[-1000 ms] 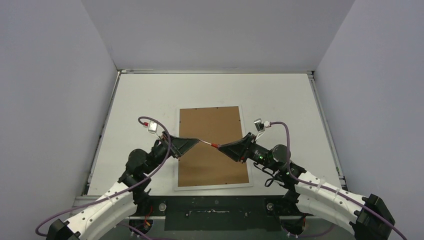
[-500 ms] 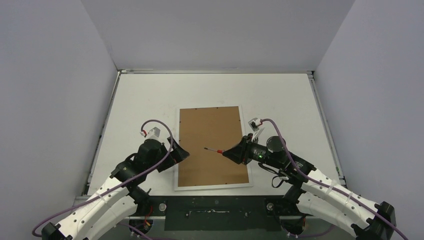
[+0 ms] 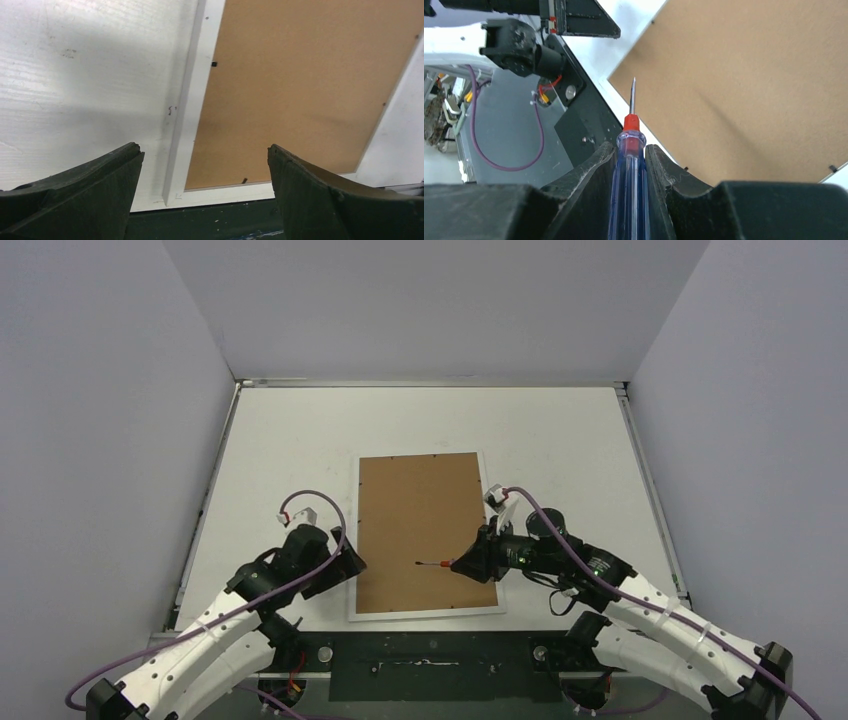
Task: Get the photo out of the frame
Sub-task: Adjust the photo frame at the center of the board.
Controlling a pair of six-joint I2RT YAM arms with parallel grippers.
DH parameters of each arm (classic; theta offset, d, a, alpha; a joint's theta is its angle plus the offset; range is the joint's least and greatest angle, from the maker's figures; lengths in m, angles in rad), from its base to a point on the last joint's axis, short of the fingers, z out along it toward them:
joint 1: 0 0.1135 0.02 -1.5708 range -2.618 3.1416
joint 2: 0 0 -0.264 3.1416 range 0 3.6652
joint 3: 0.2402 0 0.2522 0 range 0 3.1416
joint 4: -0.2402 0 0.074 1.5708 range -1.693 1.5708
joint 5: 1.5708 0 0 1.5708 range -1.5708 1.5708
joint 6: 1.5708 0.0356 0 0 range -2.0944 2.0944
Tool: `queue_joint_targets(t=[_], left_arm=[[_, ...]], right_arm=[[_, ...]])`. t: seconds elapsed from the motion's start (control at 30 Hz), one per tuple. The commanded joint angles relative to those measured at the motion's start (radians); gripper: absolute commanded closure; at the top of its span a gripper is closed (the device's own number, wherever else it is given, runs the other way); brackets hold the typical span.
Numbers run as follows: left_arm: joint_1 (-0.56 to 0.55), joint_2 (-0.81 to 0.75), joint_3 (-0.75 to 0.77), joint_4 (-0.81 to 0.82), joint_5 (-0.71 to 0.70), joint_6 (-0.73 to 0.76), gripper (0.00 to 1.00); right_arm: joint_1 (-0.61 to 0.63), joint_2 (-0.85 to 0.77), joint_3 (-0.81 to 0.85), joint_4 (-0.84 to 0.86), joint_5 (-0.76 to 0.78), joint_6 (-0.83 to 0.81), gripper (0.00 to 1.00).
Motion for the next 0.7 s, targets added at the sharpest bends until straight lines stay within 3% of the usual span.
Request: queue_joint_targets(t=[0.0,0.1,0.37,0.47,0.53,0.67], left_arm=[[-0.006,0.016,-0.041,0.006,0.010,-0.004,0.06],[-0.006,0.033,-0.055,0.002,-0.007,0.009,0.10],[-0.009,0.111,-0.098,0.109,0.017,0.045,0.37],[-0.009,0.136,-0.109,0.110,0.015,0.050,0.38],[-0.010,0.140,-0.126,0.110,0.000,0.037,0.39],[-0.011,0.125,-0.178,0.137,-0.004,-0.005,0.52]], right_arm=[[0.030,0.063,0.026,0.021,-0.027,0.031,1.00],[0.040,0.112,0.020,0.053,0.003,0.055,1.00],[0.073,0.257,-0.013,0.314,0.126,0.186,1.00],[0.074,0.332,0.003,0.378,0.164,0.200,1.00],[0.075,0.395,0.021,0.423,0.160,0.203,1.00],[0.072,0.538,0.077,0.489,0.119,0.205,1.00]])
